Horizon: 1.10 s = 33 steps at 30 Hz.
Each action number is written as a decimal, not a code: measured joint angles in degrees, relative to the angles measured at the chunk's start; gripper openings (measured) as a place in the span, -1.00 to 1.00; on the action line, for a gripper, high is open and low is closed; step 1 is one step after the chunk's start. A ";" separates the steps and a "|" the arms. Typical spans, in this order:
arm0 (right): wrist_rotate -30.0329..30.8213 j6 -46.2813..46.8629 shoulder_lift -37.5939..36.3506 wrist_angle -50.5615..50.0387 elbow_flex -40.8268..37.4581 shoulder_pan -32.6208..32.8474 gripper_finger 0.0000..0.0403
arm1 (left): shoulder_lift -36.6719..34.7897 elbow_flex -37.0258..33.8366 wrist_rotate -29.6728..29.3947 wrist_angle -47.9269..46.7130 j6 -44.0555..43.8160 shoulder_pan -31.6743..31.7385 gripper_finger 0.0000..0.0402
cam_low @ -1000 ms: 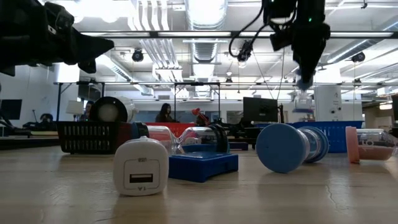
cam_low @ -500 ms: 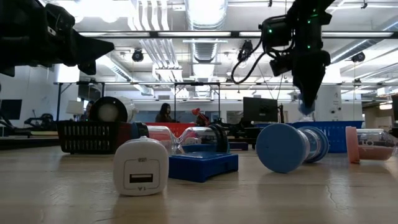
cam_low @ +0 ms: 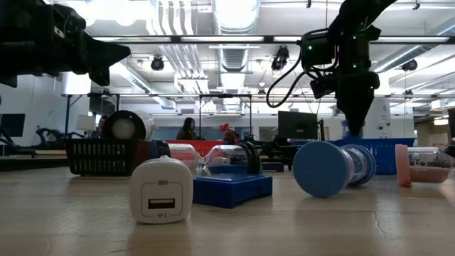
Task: Pick & Place Office items
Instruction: Put the left blue hourglass into the blue bin
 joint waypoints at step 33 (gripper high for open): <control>1.48 -1.09 -1.88 -4.60 5.55 -0.13 0.36 | 0.15 0.00 -0.13 -0.39 0.00 -0.02 -0.93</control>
